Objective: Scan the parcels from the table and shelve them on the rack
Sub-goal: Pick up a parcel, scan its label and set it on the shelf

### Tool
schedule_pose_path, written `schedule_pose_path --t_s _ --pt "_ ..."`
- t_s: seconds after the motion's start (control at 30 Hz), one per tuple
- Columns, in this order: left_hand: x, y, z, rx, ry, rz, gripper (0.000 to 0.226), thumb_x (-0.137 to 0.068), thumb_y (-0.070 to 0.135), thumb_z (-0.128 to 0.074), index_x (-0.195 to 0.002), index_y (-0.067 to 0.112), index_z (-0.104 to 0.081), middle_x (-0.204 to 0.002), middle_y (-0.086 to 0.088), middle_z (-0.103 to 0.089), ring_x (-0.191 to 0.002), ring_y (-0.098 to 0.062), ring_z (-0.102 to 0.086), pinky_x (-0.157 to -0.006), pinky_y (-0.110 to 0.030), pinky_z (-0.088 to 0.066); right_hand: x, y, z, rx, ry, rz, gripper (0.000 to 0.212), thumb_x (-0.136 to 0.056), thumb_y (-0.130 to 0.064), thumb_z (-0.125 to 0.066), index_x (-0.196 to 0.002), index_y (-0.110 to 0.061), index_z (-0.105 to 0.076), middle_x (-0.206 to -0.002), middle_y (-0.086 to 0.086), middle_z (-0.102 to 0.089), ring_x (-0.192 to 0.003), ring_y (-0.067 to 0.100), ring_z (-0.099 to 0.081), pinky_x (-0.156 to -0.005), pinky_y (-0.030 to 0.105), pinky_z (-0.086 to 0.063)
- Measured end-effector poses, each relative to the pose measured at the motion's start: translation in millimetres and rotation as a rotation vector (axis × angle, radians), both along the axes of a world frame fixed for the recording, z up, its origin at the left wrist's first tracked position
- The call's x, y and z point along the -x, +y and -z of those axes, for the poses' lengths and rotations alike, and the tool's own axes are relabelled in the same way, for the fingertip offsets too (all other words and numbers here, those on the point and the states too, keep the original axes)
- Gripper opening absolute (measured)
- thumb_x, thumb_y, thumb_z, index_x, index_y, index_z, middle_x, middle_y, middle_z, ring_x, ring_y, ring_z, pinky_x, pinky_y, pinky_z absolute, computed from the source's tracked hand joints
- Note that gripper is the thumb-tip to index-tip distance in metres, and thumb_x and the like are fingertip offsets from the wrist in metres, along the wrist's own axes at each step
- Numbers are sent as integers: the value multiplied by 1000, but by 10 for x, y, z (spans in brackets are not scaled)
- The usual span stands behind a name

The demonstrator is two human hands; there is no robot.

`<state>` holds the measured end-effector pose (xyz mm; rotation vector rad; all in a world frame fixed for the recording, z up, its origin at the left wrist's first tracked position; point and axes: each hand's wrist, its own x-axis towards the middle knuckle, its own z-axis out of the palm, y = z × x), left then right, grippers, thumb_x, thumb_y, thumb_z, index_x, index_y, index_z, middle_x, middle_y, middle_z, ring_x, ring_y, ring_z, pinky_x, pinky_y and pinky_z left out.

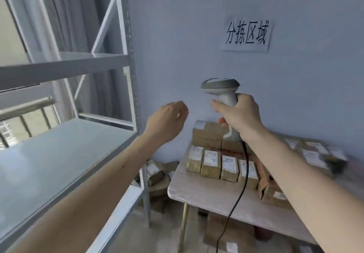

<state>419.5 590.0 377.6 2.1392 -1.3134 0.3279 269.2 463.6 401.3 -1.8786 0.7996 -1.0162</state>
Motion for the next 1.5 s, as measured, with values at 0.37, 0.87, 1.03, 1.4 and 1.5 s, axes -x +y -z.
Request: schedule_pose_path --t_s 0.37,0.87,1.03,1.4,1.5 --pt "1412 -2606 792 -118 135 271 29 -104 31 -41 -120 22 -63 -118 2 -68 -108 -24 -62 -80 -37 -53 1790 -2126 696 -158 106 292 19 -88 -29 -73 -93 -11 -70 -80 5 -74 -46 8 -66 -43 18 -48" --pt "2559 -5153 1433 -262 214 540 28 -103 29 -43 -117 20 -65 -110 0 -72 -101 -24 -67 -82 -44 -58 3212 -4259 1191 -267 174 676 14 -85 -24 -72 -82 -11 -71 -67 1 -71 -50 16 -68 -65 40 -63" --pt "2681 -6079 1527 -284 244 615 25 -102 30 -43 -112 21 -64 -106 1 -72 -99 -24 -66 -83 -45 -57 3391 -5005 1209 -275 212 775 16 -84 -24 -70 -87 -8 -70 -75 6 -73 -53 16 -71 -64 38 -63" --pt "2942 -7665 1926 -427 181 656 25 -101 23 -46 -120 15 -61 -123 -2 -66 -110 -27 -61 -84 -42 -55 3462 -6485 1691 -324 283 843 17 -86 -25 -68 -80 -10 -67 -69 5 -71 -57 22 -73 -66 44 -63" --pt "2989 -8023 2100 -475 131 629 24 -101 24 -47 -120 16 -59 -124 -1 -64 -110 -28 -60 -84 -42 -54 3496 -6889 1922 -337 275 828 18 -84 -27 -67 -76 -11 -65 -69 6 -70 -63 26 -73 -67 48 -63"
